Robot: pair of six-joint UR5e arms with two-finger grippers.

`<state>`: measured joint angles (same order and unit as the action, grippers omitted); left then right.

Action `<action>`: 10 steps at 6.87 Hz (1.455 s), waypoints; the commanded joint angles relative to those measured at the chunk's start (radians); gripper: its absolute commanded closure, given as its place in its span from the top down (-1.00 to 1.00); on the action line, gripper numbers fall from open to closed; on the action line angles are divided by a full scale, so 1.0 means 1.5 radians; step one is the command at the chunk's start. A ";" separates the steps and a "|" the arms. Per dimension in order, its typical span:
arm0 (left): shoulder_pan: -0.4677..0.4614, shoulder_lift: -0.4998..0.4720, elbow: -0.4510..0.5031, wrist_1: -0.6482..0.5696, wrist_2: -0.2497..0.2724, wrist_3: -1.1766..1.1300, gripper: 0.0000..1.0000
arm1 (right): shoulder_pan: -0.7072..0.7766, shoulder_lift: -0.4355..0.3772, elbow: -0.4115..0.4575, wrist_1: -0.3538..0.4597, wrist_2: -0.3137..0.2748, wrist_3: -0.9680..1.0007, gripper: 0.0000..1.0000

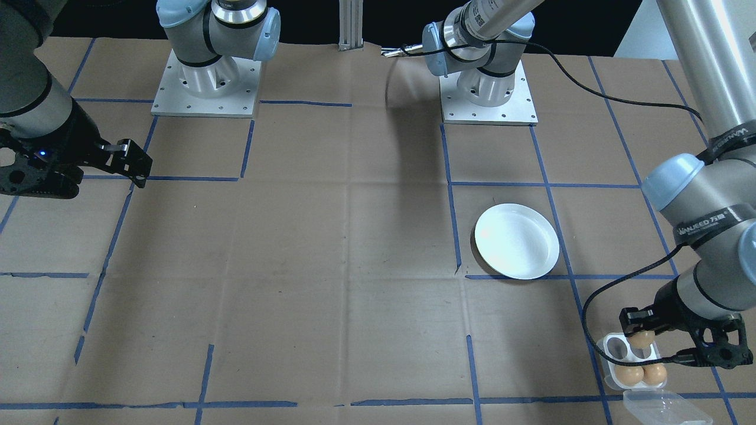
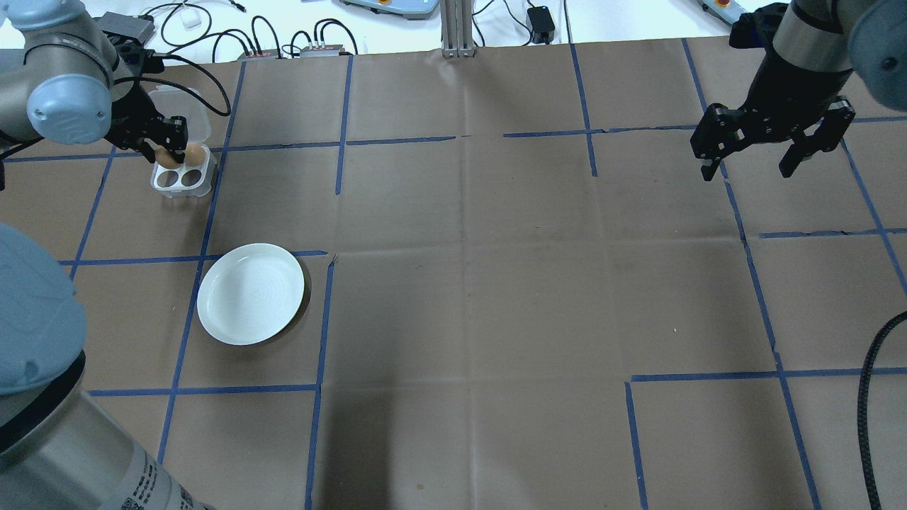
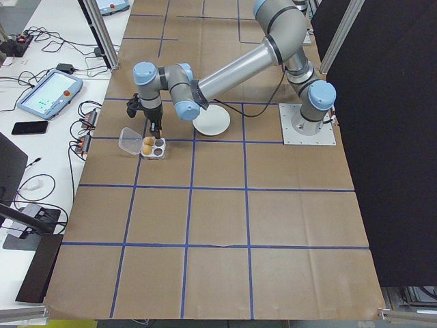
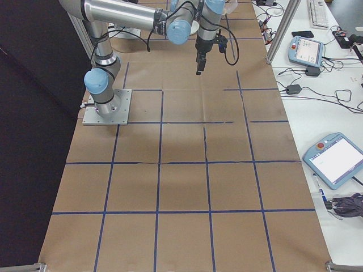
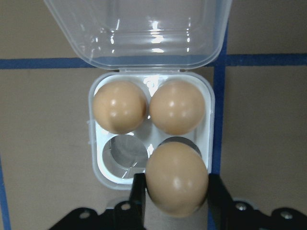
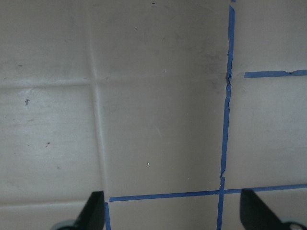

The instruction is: Place egg on plate

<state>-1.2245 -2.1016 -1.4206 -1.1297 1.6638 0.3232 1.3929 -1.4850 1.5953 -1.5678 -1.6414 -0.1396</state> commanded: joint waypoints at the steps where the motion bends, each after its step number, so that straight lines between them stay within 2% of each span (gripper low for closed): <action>1: -0.011 0.079 -0.050 -0.034 -0.004 -0.066 -1.00 | 0.000 0.000 0.000 0.000 0.000 0.000 1.00; 3: -0.058 0.148 -0.138 -0.033 -0.009 -0.138 -1.00 | 0.000 0.000 0.000 -0.001 0.000 0.000 1.00; 5: -0.125 0.181 -0.201 -0.033 -0.022 -0.217 -1.00 | 0.000 0.000 0.000 0.000 0.000 0.000 1.00; 8: -0.121 0.167 -0.304 -0.020 -0.019 -0.217 -1.00 | 0.000 0.000 0.000 0.000 0.000 0.000 1.00; 10: -0.121 0.147 -0.317 -0.007 -0.015 -0.220 -0.98 | 0.000 0.000 0.000 0.000 0.000 0.000 1.00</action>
<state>-1.4070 -1.8660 -1.8825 -1.1466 1.6379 -0.0005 1.3928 -1.4849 1.5954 -1.5677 -1.6414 -0.1396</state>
